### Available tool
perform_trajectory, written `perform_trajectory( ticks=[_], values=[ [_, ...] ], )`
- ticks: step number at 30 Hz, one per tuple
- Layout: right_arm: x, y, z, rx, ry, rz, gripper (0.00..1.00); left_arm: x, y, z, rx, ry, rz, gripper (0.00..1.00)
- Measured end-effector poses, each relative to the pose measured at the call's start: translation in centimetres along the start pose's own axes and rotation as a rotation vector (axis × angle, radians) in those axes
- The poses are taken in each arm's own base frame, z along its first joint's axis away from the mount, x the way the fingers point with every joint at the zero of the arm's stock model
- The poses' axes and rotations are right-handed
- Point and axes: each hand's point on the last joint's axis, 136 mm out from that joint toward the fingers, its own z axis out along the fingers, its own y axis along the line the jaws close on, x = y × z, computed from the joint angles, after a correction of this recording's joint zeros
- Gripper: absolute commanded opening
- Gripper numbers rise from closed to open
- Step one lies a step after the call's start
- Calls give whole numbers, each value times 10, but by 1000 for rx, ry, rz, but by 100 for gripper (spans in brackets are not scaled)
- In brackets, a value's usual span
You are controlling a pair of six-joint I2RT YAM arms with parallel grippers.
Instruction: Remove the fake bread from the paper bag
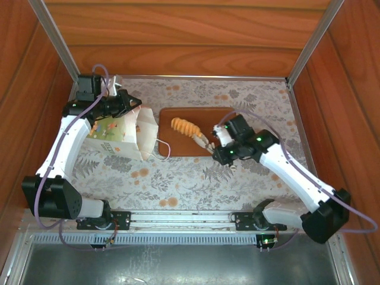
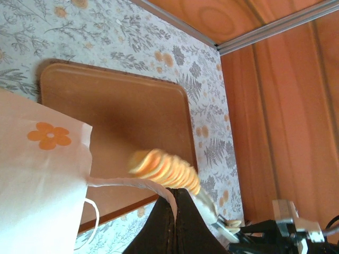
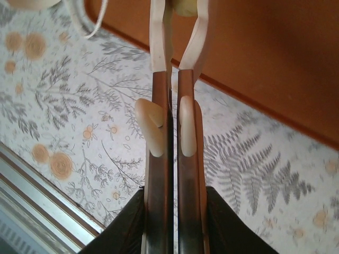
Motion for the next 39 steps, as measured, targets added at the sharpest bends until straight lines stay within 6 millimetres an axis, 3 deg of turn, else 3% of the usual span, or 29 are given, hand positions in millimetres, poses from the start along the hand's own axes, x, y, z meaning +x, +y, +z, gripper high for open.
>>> perform_trajectory(
  ticks=[5, 11, 18, 24, 32, 39],
  values=[
    [8, -24, -1, -10, -9, 225, 28, -2, -1, 1, 3, -3, 2, 0],
    [10, -31, 23, -50, 81, 393, 31, -3, -1, 1, 4, -8, 6, 0],
    [15, -38, 40, -37, 161, 474, 46, -3, -1, 1, 3, -9, 6, 0],
    [3, -46, 24, 30, 139, 440, 52, -3, -1, 1, 3, -9, 7, 0],
    [-16, -56, -7, 127, 139, 265, 54, -3, -1, 1, 3, -9, 7, 0],
    [-41, -79, -6, 261, 233, 102, 55, -3, -1, 1, 3, -10, 8, 0]
  ],
)
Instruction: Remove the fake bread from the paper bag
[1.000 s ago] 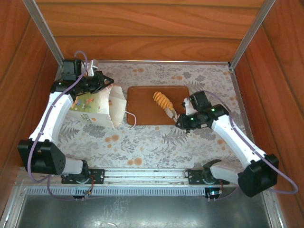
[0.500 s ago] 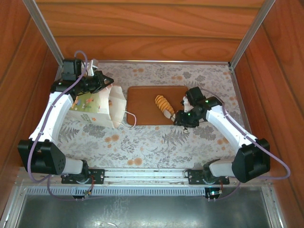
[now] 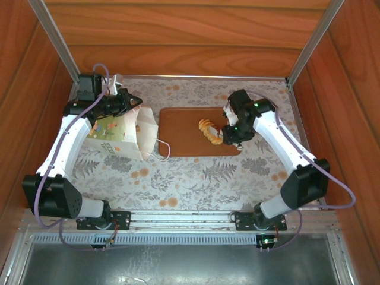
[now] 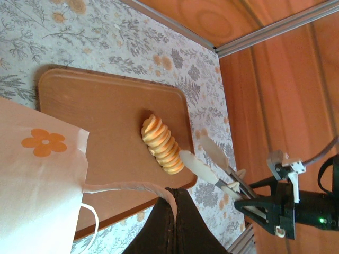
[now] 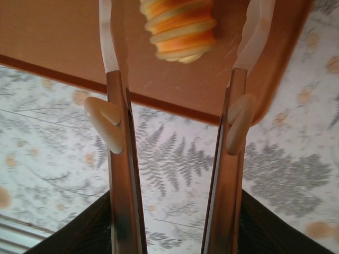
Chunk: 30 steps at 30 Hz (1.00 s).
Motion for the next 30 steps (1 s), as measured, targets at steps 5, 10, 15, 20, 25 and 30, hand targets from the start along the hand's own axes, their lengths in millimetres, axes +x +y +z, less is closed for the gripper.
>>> perform_trajectory(
  ticks=[5, 10, 15, 20, 25, 30],
  values=[
    [-16, -2, 11, 66, 78, -116, 57, 1, 1, 1, -1, 2, -2, 0],
    [-28, 10, 24, 73, 129, -201, 56, 0, 1, 1, 0, -2, 2, 0],
    [-35, 10, 30, 99, 157, -222, 55, -1, 1, 1, 2, -5, 4, 0],
    [-36, 7, 36, 116, 185, -222, 51, -1, 1, 1, 2, -6, 5, 0],
    [-33, 8, 40, 109, 208, -205, 42, -1, 1, 1, 1, -7, 6, 0],
    [-33, 7, 41, 111, 205, -156, 41, -1, 1, 1, 1, -7, 6, 0]
  ],
)
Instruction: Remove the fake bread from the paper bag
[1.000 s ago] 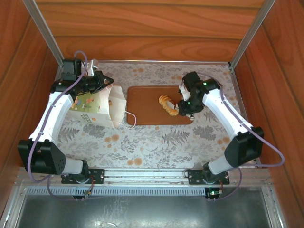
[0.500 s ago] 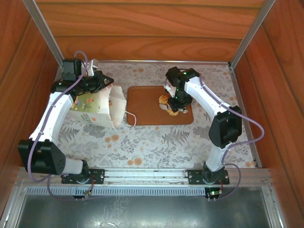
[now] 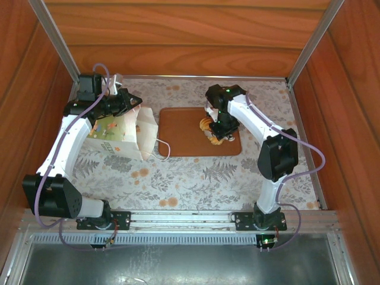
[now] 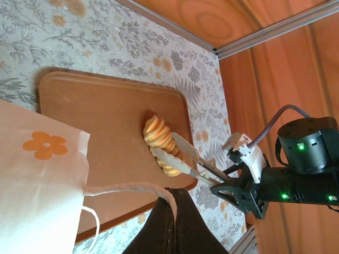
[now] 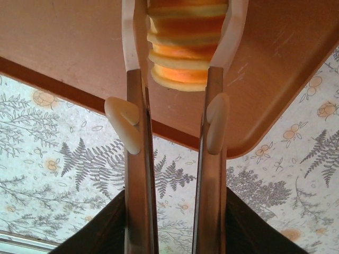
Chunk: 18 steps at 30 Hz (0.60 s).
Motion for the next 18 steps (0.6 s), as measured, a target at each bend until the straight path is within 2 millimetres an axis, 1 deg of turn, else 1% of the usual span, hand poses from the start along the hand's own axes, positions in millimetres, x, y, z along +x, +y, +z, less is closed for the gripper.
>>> perform_trajectory(
  ticks=[3, 10, 13, 18],
  values=[
    [-1, -5, -1, -4, -9, 81, 41, 0, 0, 0, 0, 0, 0, 0],
    [3, -30, -1, -6, -1, 330, 40, 0, 0, 0, 1, 0, 0, 0],
    [3, -39, 0, -6, 5, 409, 40, 0, 0, 0, 1, 1, 1, 0],
    [0, -49, 6, -8, 15, 484, 41, 0, 0, 0, 2, 1, 1, 0]
  ],
)
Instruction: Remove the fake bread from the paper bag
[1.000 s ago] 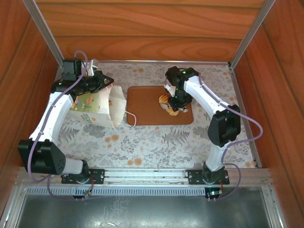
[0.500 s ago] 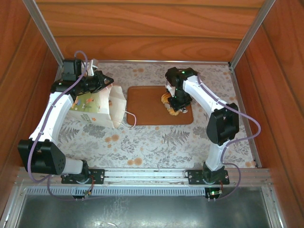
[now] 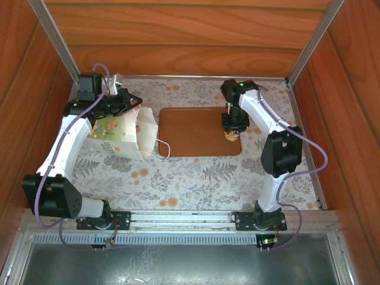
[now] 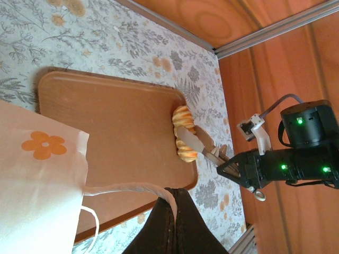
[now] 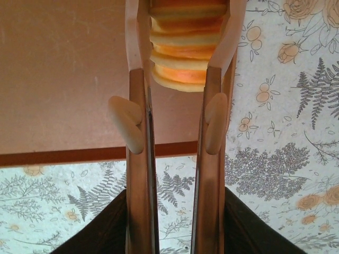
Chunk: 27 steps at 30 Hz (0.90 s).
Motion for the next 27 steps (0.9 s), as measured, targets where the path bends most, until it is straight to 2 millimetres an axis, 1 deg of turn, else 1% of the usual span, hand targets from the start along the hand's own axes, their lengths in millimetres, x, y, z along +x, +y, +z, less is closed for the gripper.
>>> perform_trajectory(
  ticks=[4, 9, 19, 21, 27],
  values=[
    [-9, -1, 0, -4, -8, 18, 41, 0, 0, 0, 0, 0, 0, 0],
    [-17, 2, 2, -11, -13, 8, 43, 0, 0, 0, 1, 0, 0, 0],
    [-20, -2, 4, 11, -1, -4, 49, 0, 0, 0, 0, 0, 0, 0],
    [-21, -3, 4, 13, -3, -10, 42, 0, 0, 0, 1, 0, 0, 0],
    [-27, 0, 4, 1, -27, -46, 42, 0, 0, 0, 1, 0, 0, 0]
  ],
)
